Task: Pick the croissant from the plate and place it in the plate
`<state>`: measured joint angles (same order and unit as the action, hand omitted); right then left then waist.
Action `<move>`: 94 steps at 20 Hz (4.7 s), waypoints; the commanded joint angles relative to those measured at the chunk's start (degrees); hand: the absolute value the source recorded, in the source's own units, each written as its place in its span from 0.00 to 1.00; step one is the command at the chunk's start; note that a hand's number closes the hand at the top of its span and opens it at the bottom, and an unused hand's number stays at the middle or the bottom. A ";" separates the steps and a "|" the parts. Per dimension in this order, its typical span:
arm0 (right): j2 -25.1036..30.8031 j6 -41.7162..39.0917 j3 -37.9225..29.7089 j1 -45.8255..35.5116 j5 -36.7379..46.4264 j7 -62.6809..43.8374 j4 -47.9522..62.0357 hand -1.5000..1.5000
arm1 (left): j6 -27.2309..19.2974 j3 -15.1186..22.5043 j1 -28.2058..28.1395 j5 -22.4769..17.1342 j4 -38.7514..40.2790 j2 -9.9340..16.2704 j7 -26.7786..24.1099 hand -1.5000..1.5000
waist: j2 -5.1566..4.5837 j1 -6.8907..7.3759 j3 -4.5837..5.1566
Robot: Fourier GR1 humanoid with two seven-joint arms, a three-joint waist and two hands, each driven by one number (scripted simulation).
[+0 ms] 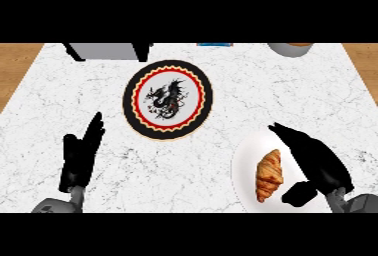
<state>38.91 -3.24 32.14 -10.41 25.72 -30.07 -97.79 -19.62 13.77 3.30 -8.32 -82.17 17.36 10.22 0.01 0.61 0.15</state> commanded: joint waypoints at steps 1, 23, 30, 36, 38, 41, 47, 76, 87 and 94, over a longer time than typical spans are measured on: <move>-3.35 -11.69 3.35 -6.15 -1.67 -10.96 1.73 0.00 | 0.79 0.85 -1.66 0.29 0.33 -0.77 -0.94 0.50 | -0.16 0.88 -0.02; -16.75 -30.91 -8.02 -6.31 5.09 -11.15 10.50 0.00 | 7.80 -8.12 1.09 3.73 6.66 -4.50 -3.64 0.50 | -0.03 -0.60 -0.13; -19.16 -24.01 -7.61 -0.92 14.11 -1.24 18.08 0.00 | 7.46 -8.22 -0.43 6.58 0.28 -5.54 1.24 0.50 | -0.02 -0.49 -0.16; -23.82 -29.93 -10.96 -3.26 16.22 -4.71 17.89 0.00 | 8.84 -8.95 -0.88 8.71 -3.15 -6.69 3.84 0.50 | 0.01 -0.48 -0.15; -21.06 -29.92 -9.33 -3.87 17.96 -0.94 18.34 1.00 | 8.31 -9.37 -1.84 8.01 -6.44 -6.15 6.41 0.50 | 0.02 -0.35 -0.16; -21.34 -24.82 -8.73 -0.52 21.49 3.79 17.56 1.00 | 9.03 -9.57 -2.74 9.55 -1.49 -7.49 0.81 0.50 | 0.00 -0.51 -0.15; -20.73 -23.95 -11.20 -5.52 26.37 8.35 21.55 1.00 | 9.54 -10.56 0.55 9.61 -1.54 -8.79 3.54 0.50 | -0.02 -0.47 -0.15; -38.88 24.31 1.48 -54.78 34.81 -45.79 43.20 1.00 | 10.19 -5.87 5.64 12.29 0.30 -10.40 4.63 0.50 | -1.05 7.51 -0.02; -38.87 32.28 1.47 -54.47 30.35 -43.97 55.98 1.00 | 10.10 -7.30 5.90 11.48 1.95 -10.72 3.82 0.50 | -1.57 6.36 -0.05; -38.88 32.43 -0.46 -52.60 19.19 -37.22 61.90 1.00 | 11.39 -7.71 4.28 11.17 0.96 -9.55 1.44 0.50 | -1.59 6.58 -0.09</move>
<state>0.53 25.76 31.90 -64.32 50.28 -62.81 -38.35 -8.82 6.43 8.27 3.18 -80.78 7.33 12.90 -1.54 7.06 0.08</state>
